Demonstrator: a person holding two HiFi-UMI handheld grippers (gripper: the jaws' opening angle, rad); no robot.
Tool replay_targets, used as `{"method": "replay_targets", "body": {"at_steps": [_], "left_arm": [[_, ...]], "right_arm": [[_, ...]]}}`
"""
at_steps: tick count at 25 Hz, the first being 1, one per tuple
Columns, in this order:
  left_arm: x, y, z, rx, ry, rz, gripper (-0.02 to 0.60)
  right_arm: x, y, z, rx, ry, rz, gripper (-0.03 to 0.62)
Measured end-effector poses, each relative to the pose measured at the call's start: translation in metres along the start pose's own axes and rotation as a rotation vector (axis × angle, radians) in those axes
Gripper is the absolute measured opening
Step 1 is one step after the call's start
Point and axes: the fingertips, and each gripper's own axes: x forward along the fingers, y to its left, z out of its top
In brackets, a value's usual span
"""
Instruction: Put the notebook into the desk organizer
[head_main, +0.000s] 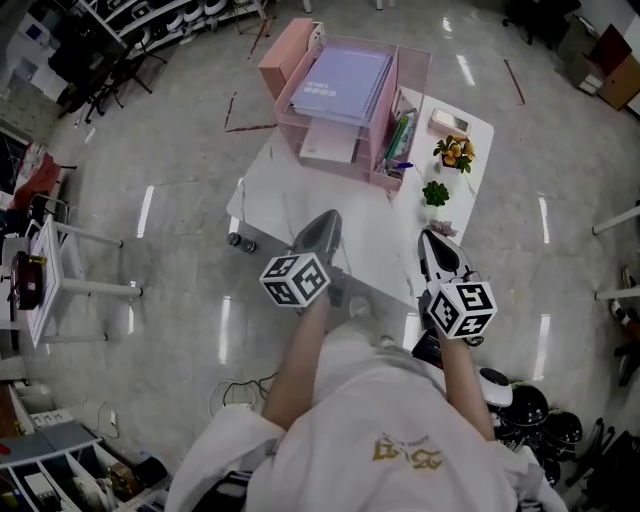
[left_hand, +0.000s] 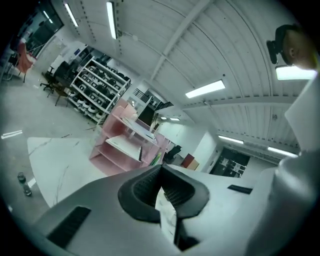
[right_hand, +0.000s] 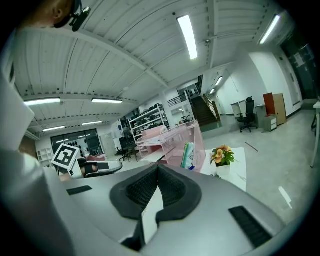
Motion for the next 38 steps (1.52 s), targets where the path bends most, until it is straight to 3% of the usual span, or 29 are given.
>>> {"method": "replay_targets", "body": {"at_steps": [6,38], "left_arm": [[-0.031,-0.027,-0.003,0.081,-0.02,-0.026,0.018],[-0.082,-0.055,0.002,0.083,-0.079,-0.043,0.018]], "right_arm": [[-0.027,0.014,-0.006,-0.032,-0.008,-0.007,0.012],[-0.075,0.04,0.007,-0.055,-0.064,0.017,0.012]]}}
